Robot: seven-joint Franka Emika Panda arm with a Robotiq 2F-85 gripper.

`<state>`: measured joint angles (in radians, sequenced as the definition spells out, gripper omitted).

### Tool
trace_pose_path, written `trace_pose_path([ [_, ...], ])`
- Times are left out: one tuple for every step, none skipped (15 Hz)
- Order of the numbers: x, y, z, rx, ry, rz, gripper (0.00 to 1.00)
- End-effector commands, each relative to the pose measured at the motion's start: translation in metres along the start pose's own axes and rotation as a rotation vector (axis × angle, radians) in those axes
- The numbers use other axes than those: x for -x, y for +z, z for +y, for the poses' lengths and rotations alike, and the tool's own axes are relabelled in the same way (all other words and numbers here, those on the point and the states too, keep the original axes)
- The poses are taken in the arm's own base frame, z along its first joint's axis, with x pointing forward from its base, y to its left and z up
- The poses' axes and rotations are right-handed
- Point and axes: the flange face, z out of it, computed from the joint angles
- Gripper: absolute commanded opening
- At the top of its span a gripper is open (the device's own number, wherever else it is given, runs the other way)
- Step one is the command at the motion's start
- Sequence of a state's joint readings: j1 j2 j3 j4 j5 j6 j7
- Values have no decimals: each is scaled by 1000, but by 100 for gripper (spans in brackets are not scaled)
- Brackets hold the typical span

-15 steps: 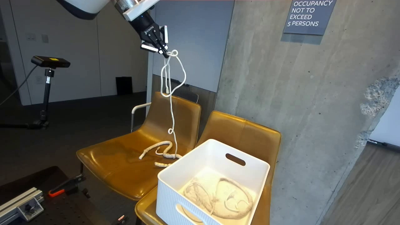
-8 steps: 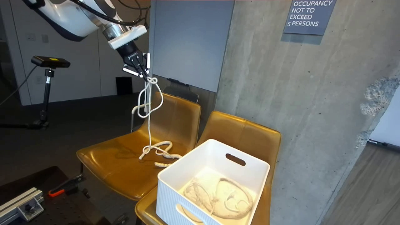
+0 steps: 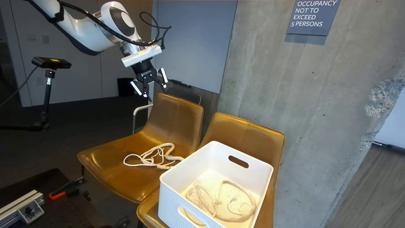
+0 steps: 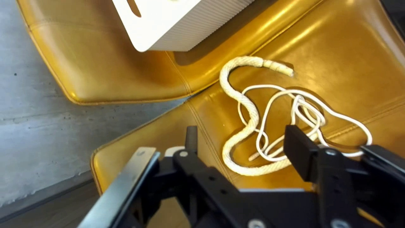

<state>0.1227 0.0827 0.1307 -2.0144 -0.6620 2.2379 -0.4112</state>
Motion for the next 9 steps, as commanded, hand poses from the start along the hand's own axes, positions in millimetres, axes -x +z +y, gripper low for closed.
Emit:
trace_pose_path([
  [62,39,23,-23,56,15,100],
  [84,56,32,-25,72,11,100],
  [102,73,37,-26,90,10,100],
  [124,89,45,-28,108,9,100],
  [143,105,51,-29,130,8,100],
  [164,121,58,-30,150,13,100],
  [181,134,63,-31,165,17,100],
  [197,148,68,-33,177,21,100],
  [211,162,71,-35,186,28,100],
])
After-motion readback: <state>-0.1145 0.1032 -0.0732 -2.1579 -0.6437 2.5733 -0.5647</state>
